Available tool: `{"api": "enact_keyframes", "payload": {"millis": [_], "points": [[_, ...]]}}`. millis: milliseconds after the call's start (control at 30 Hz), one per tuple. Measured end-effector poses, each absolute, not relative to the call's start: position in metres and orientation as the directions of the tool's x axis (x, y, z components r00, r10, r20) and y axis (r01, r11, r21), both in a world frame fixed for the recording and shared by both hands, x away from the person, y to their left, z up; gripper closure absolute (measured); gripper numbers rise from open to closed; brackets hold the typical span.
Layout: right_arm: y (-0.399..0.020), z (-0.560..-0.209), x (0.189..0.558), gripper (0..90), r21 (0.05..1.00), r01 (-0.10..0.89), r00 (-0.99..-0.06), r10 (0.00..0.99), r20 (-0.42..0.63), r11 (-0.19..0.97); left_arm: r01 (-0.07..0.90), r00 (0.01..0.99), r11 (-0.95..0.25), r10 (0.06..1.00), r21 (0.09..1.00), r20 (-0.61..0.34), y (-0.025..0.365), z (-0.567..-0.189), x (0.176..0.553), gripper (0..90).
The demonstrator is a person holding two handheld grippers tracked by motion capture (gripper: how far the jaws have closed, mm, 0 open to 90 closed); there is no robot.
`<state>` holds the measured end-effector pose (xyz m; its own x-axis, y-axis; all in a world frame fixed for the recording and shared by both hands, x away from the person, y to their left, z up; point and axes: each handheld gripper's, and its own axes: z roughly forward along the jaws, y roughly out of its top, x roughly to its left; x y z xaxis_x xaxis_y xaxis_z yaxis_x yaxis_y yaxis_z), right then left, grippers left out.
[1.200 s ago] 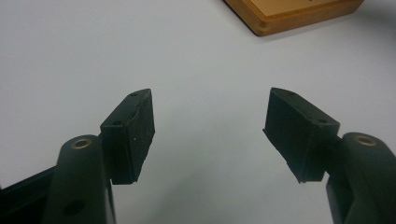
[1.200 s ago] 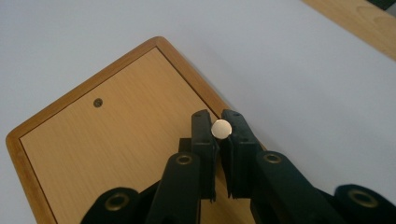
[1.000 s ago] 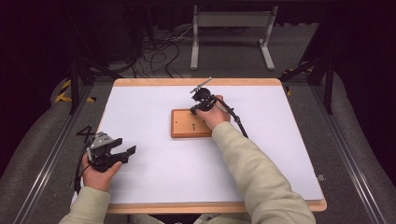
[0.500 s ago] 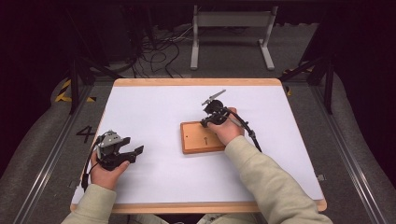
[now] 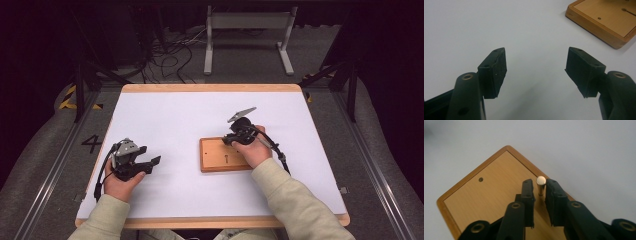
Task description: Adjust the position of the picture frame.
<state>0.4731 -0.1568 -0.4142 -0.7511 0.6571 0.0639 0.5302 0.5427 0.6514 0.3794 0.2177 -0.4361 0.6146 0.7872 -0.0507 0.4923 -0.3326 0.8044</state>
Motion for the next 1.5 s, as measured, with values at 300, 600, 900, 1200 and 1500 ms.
{"api": "enact_keyframes", "payload": {"millis": [300, 600, 900, 1200, 1500], "points": [[-0.191, -0.399, 0.424, 90.0, 0.625, 0.481, -0.812, 0.581, 0.052, 0.616, 0.499, 0.638, -0.312, 0.764, 0.809, -0.098, 0.210, -0.432, 0.385, 37.2], [-0.201, -0.412, 0.387, 90.0, 0.485, 0.482, -0.848, 0.528, 0.048, 0.730, 0.501, 0.646, -0.289, 0.752, 0.816, -0.131, 0.199, -0.424, 0.395, 37.8], [-0.202, -0.423, 0.398, 90.0, 0.456, 0.515, -0.821, 0.571, 0.017, 0.726, 0.487, 0.654, -0.299, 0.748, 0.821, -0.116, 0.189, -0.417, 0.402, 38.9], [-0.215, -0.428, 0.430, 90.0, 0.493, 0.582, -0.732, 0.680, -0.026, 0.646, 0.488, 0.649, -0.315, 0.755, 0.814, -0.097, 0.191, -0.421, 0.401, 38.8], [-0.216, -0.390, 0.452, 90.0, 0.551, 0.573, -0.707, 0.706, -0.042, 0.607, 0.503, 0.630, -0.311, 0.771, 0.807, -0.095, 0.199, -0.425, 0.396, 38.8]]}}
